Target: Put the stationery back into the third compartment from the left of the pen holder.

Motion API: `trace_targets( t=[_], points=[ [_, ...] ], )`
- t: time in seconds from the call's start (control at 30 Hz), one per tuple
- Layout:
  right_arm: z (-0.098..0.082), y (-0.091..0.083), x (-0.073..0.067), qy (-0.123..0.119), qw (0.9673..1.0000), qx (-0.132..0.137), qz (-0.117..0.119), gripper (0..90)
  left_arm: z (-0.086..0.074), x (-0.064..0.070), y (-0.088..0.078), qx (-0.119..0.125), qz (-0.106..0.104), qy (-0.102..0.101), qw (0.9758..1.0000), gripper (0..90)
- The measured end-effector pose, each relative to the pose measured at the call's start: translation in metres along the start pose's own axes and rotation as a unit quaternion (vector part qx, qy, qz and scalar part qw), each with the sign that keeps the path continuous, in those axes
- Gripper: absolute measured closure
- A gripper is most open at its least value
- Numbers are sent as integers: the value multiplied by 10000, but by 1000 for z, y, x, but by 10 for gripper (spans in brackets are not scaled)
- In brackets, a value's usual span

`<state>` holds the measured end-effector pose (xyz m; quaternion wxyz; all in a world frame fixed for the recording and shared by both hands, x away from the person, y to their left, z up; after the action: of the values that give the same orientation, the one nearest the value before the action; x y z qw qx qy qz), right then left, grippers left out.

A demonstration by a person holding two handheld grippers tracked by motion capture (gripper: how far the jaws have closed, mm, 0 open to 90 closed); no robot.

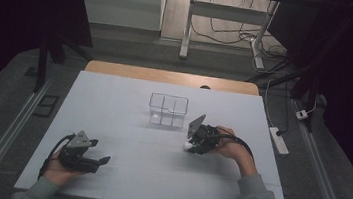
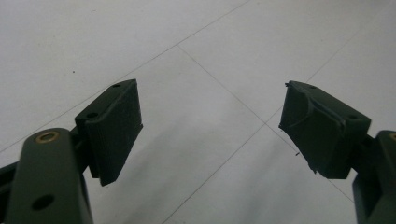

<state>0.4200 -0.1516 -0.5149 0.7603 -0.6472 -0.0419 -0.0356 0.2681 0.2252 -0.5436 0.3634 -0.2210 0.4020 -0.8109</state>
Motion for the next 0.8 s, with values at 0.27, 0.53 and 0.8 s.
trace_targets(
  t=[0.27,0.53,0.8],
  points=[
    [-3,-18,6,339,9981,515,-67,650,0,0,0,-1,-1,6,10000,202],
    [-2,-27,9,700,9936,872,-125,649,0,0,0,-1,2,5,10000,202],
    [-5,-36,15,1068,9849,1353,-169,648,0,0,0,15,-1,2,10000,202]
  ],
)
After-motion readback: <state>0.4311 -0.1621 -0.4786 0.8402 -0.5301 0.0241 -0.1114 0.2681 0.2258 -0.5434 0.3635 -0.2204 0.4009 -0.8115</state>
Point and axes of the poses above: each handheld gripper's, and its own axes: y roughly forward along the jaws, z roughly out of its top, x roughly to its right, the point moved 2 cm from there along y, roughly forward along the jaws, and after that the axes turned 12 degrees about -x, right-handed, at the moved point
